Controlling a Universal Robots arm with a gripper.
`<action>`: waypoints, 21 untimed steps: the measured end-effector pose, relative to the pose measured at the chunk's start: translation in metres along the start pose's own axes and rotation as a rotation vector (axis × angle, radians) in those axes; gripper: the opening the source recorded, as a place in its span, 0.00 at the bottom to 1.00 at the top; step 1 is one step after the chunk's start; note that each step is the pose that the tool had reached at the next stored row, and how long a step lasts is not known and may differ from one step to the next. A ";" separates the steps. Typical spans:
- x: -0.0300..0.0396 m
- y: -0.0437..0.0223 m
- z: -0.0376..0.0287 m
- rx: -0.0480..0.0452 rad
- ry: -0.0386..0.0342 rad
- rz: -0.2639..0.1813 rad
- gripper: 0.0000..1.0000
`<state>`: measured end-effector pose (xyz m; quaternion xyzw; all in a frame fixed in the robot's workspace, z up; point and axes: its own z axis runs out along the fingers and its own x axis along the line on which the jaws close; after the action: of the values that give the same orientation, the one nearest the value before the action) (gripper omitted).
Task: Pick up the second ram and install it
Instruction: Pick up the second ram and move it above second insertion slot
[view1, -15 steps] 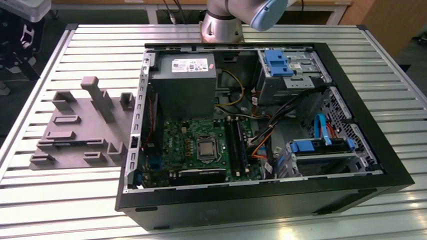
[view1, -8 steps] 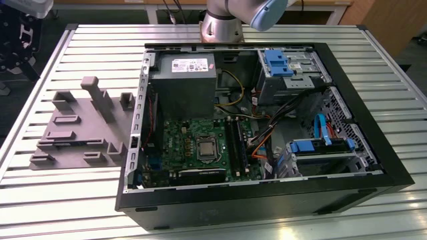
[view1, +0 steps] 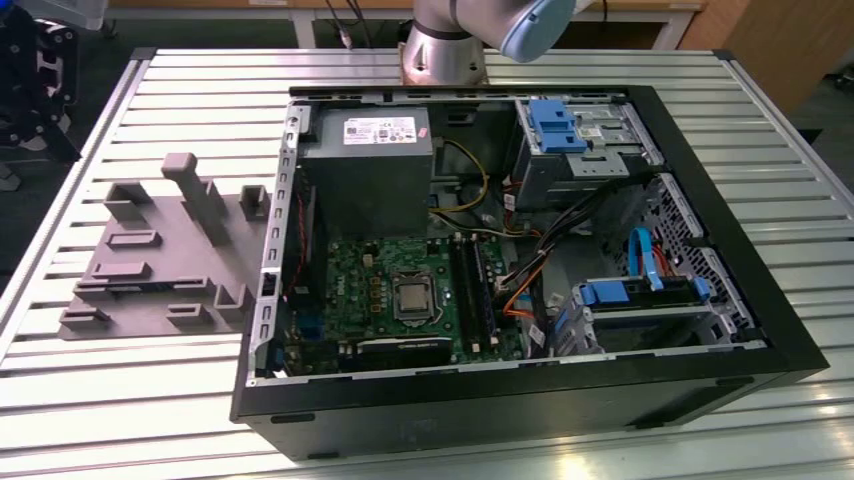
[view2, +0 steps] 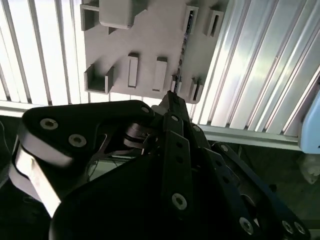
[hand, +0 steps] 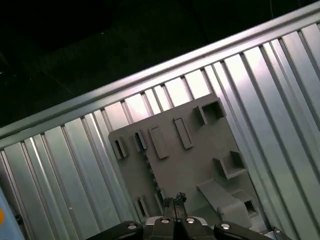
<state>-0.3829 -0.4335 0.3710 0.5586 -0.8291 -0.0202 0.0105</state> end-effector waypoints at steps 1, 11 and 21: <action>0.0000 0.0000 0.0008 0.0000 0.0007 -0.018 0.11; 0.0001 -0.0003 0.0067 -0.0010 0.0090 -0.200 0.11; 0.0002 -0.0004 0.0085 -0.0015 0.0138 -0.307 0.11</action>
<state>-0.3830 -0.4336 0.3625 0.6788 -0.7340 -0.0183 0.0134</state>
